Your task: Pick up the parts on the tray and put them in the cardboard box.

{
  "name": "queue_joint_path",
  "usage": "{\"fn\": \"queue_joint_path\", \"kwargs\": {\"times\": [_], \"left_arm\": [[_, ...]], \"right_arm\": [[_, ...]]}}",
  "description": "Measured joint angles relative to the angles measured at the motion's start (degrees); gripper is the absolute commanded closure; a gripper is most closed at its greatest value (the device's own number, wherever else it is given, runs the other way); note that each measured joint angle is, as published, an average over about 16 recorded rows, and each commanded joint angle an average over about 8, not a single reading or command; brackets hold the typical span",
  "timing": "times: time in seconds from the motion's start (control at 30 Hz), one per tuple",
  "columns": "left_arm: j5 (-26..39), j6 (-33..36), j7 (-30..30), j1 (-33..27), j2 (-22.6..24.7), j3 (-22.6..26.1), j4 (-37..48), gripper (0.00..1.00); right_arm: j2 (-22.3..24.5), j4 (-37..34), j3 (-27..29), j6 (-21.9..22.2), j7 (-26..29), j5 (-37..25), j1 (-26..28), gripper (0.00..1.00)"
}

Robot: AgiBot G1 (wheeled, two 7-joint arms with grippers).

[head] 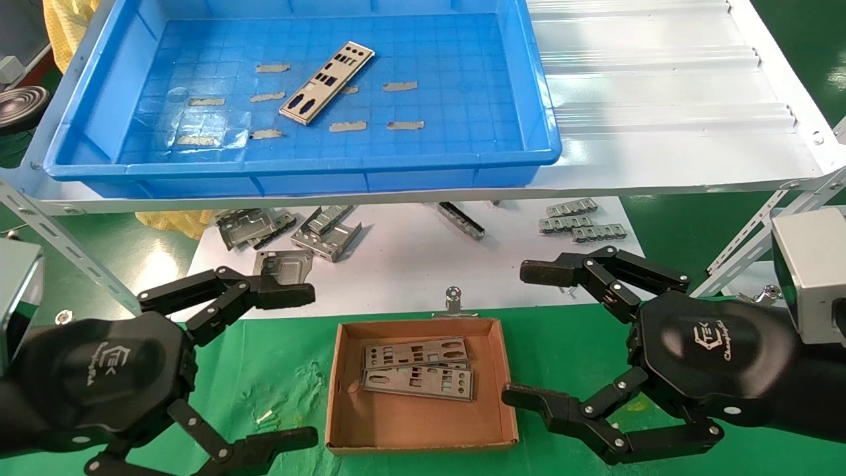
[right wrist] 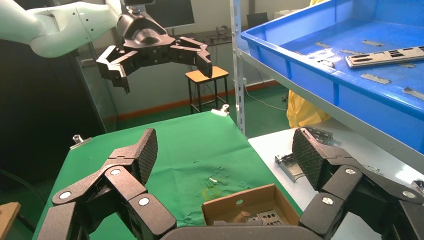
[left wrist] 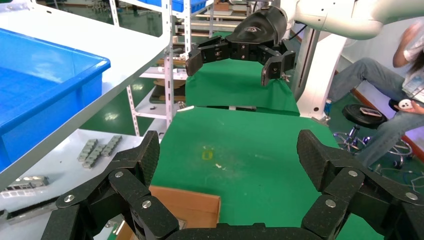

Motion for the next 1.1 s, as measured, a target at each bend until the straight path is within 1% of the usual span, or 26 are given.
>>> {"fn": "queue_joint_path", "kwargs": {"times": [1.1], "left_arm": [[0.0, 0.0, 0.0, 0.0, 0.0, 0.0, 0.0, 0.0]], "right_arm": [[0.0, 0.0, 0.0, 0.0, 0.0, 0.0, 0.0, 0.0]]}}
